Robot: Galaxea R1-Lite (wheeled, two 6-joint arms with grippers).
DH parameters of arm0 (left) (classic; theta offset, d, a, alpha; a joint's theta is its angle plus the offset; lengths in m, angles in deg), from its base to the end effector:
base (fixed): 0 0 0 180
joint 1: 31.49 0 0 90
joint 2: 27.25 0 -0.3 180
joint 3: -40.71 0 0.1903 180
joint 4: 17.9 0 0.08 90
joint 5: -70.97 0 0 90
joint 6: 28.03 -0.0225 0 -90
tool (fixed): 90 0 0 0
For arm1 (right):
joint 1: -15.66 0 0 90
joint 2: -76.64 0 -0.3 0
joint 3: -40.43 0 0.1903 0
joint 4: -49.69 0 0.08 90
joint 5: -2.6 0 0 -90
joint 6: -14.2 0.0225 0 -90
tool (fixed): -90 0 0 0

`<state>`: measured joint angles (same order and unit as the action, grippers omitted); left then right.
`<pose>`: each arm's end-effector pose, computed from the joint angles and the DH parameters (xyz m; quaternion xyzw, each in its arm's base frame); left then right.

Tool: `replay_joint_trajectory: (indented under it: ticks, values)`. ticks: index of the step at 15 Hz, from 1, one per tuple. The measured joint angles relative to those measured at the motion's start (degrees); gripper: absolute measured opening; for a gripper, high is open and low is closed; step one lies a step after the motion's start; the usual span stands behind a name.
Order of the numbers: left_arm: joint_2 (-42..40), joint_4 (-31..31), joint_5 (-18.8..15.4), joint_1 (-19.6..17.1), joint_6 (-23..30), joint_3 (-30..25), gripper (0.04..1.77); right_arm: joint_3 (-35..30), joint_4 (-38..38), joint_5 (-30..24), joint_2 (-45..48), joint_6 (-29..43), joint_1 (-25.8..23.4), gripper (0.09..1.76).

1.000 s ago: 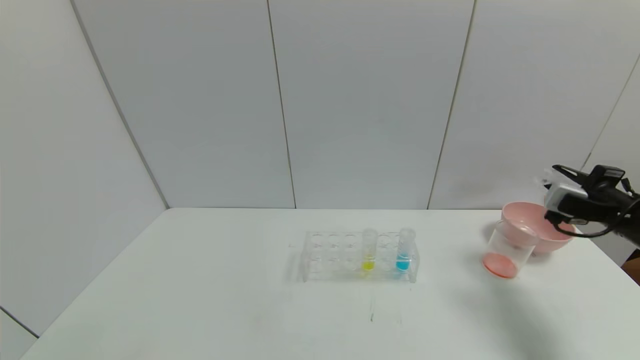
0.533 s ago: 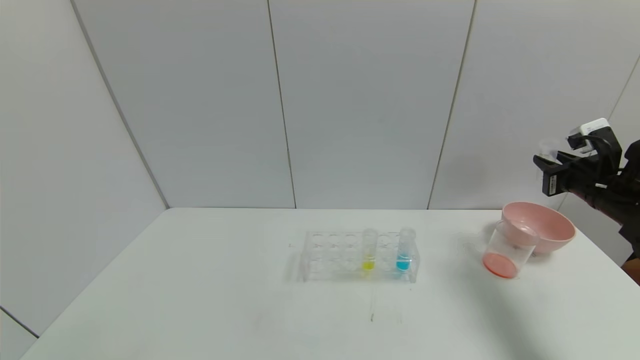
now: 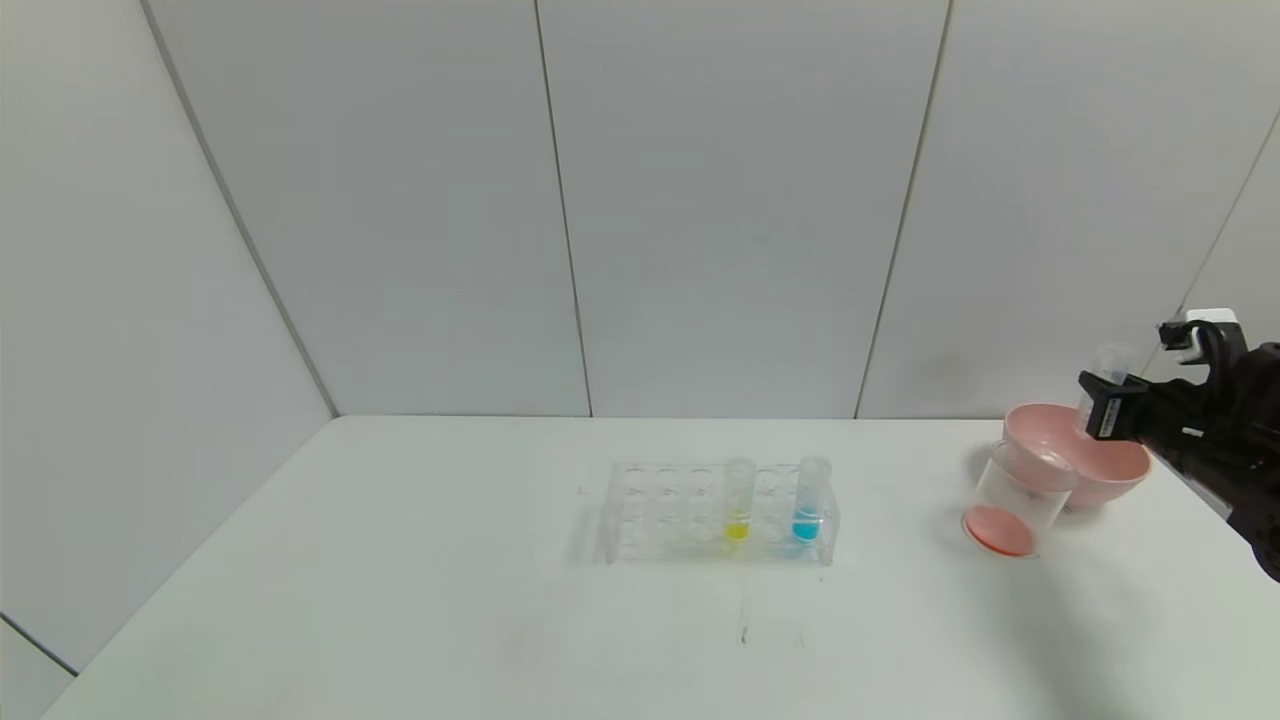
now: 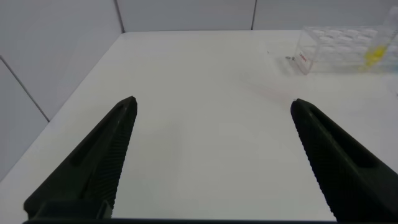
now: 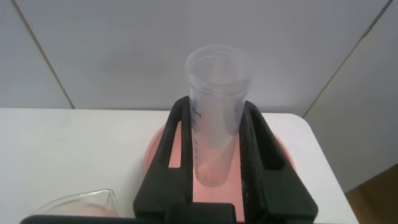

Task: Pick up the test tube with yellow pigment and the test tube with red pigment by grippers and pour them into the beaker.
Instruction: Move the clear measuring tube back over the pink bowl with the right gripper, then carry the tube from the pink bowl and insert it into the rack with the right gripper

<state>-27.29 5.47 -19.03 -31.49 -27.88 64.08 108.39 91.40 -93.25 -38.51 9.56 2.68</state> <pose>-0.0229 0.0000 0.0755 -0.0013 -0.0003 0.0000 1.0000 0.3501 -0.0783 0.1222 -0.0325 0.0496 -0.0601 0.9964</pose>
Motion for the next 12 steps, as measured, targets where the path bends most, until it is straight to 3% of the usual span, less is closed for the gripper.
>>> replay_joint_trajectory:
  ticks: [2,7,12]
  values:
    - [0.0,0.0,0.0,0.0,-0.02,0.0,1.76,-0.5,0.05,-0.05,-0.95,0.41,-0.11,0.49]
    - [0.0,0.0,0.0,0.0,0.0,0.0,1.76,-0.69,0.02,-0.11,-1.38,0.57,-0.21,1.04]
    - [0.0,0.0,0.0,0.02,0.0,0.0,1.76,0.44,-5.52,-1.28,6.74,1.01,1.19,1.36]
